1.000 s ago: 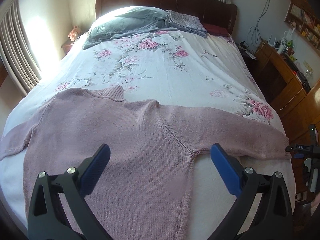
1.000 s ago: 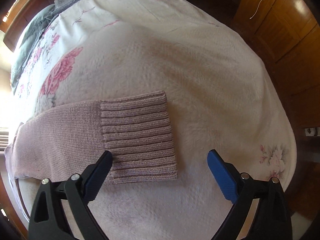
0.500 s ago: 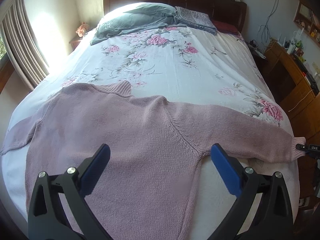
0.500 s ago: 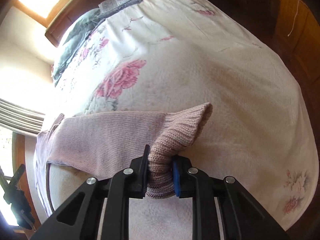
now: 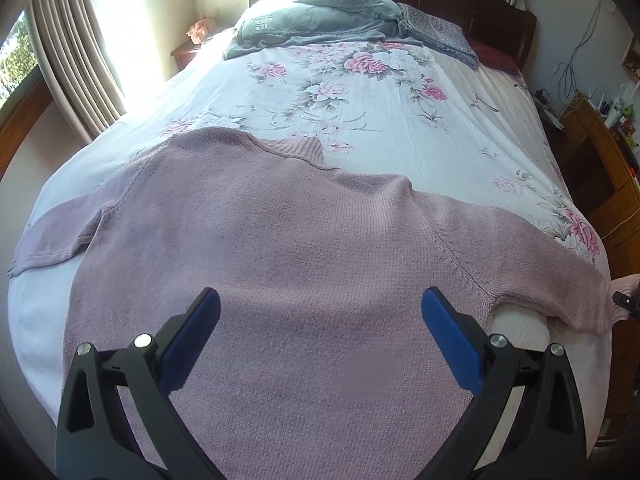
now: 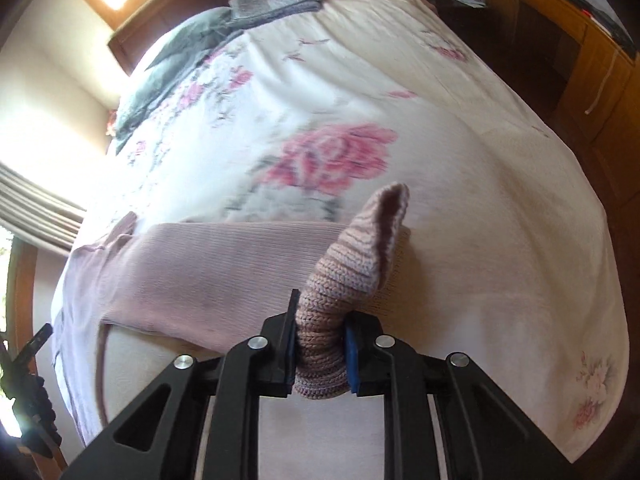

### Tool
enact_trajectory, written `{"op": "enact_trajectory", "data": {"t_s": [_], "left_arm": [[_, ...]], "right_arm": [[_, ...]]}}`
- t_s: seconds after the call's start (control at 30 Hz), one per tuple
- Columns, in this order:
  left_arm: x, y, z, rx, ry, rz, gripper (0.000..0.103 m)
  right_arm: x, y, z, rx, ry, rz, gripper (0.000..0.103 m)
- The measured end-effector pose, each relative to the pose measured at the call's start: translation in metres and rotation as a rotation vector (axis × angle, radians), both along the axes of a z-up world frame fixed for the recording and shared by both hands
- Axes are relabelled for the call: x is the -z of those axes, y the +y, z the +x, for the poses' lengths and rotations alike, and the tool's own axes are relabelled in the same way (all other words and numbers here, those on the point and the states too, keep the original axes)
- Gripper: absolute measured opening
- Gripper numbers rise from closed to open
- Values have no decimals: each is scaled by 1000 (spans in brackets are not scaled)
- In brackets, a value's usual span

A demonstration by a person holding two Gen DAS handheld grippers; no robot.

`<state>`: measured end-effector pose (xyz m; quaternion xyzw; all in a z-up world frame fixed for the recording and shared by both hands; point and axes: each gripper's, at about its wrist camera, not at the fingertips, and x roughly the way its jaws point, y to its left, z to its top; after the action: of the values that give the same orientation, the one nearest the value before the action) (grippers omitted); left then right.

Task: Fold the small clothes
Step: 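Carry the cuff with the right tool across the sweater body and release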

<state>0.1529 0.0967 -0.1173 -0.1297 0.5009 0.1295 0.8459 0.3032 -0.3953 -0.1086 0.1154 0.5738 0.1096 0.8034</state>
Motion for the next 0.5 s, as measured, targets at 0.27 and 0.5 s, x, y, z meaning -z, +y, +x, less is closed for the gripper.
{"op": "enact_trajectory", "data": {"t_s": [0.27, 0.5], "left_arm": [[-2, 18, -10, -10, -7, -31, 100], [0, 26, -18, -17, 0, -33, 100]], "right_arm": [[-32, 178, 4, -295, -77, 100, 18], [14, 257, 2, -385, 22, 12, 20]]}}
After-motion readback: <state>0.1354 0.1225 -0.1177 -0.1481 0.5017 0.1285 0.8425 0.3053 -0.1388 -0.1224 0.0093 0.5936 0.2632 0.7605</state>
